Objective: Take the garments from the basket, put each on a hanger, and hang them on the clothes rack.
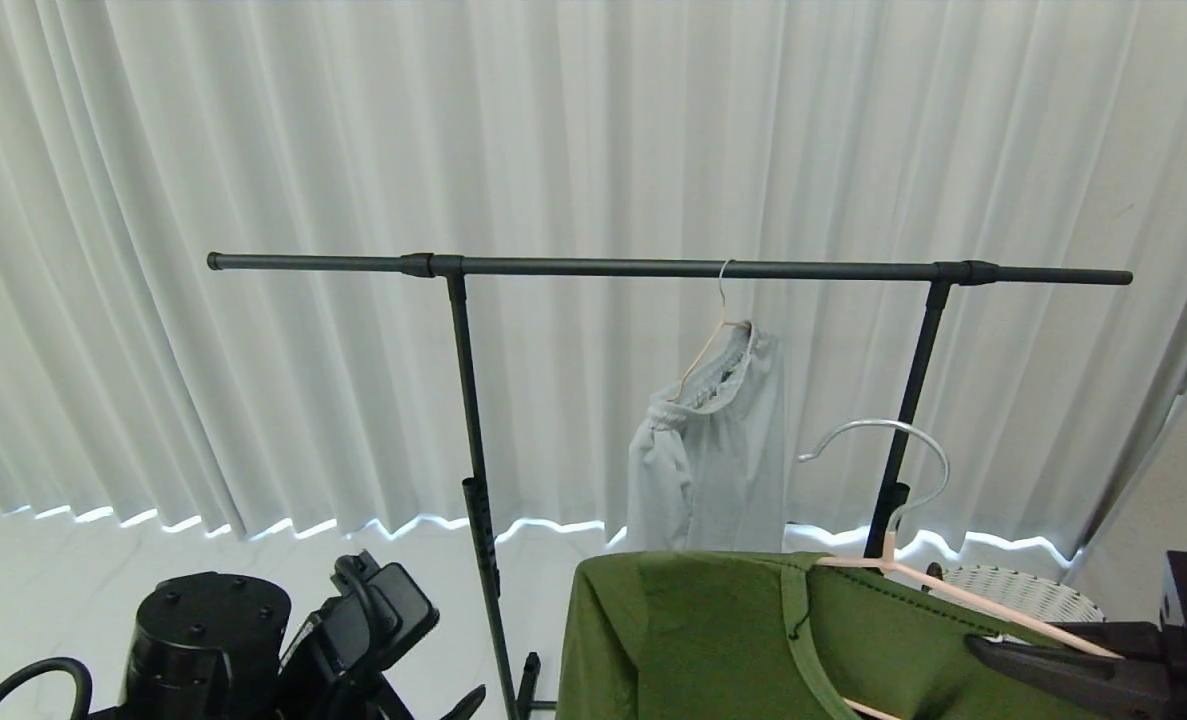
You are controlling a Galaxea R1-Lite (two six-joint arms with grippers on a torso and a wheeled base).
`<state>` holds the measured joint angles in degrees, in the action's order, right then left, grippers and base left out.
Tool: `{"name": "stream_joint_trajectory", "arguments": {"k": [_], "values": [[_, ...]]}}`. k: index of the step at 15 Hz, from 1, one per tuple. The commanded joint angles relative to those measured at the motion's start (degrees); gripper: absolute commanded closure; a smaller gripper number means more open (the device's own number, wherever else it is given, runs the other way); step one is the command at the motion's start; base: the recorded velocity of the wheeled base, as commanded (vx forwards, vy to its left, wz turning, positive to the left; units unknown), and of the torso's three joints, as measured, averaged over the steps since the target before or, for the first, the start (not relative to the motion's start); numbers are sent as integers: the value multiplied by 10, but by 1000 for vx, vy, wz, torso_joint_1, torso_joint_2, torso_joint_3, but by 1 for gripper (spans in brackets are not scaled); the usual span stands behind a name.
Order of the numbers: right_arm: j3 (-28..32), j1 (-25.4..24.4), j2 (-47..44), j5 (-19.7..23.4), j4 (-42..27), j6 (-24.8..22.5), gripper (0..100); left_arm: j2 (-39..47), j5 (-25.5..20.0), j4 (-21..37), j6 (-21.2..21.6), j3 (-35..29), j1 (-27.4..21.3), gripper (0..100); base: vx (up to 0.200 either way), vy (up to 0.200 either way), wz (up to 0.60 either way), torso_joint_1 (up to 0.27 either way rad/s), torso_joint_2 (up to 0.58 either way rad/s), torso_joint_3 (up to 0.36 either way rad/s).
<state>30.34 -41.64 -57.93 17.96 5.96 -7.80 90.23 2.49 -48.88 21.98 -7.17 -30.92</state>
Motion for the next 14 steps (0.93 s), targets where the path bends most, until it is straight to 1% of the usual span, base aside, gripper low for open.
{"name": "stream_joint_trajectory", "arguments": {"k": [1,4,6,7,9,10,11,12,14], "values": [[-3,5,-3,1,0,0,100,0,0,-26,0,2,0,0,0,0,0,0,0,0],[-14,18,-3,0,1,0,100,-1,0,-50,-3,12,0,0,0,0,0,0,0,0],[-21,33,-1,0,1,0,100,-1,0,-81,-3,29,0,0,0,0,0,0,0,0],[-27,51,-1,0,2,0,100,-1,0,-111,-2,48,0,0,0,0,0,0,0,0],[-35,83,-1,-1,1,-2,100,-6,7,-147,-4,66,2,0,0,0,0,0,0,0],[-41,103,-2,-1,1,-3,100,-25,26,-148,-13,66,2,0,0,0,0,0,0,0],[-46,120,-2,-4,0,-3,100,-36,42,-147,-35,65,2,0,0,0,0,0,0,0],[-49,139,-2,-15,0,-3,100,-41,58,-148,-52,62,9,0,0,0,0,0,0,0],[-52,160,-2,-38,0,-3,100,-50,61,-146,-57,62,45,0,0,0,0,0,0,0]]}}
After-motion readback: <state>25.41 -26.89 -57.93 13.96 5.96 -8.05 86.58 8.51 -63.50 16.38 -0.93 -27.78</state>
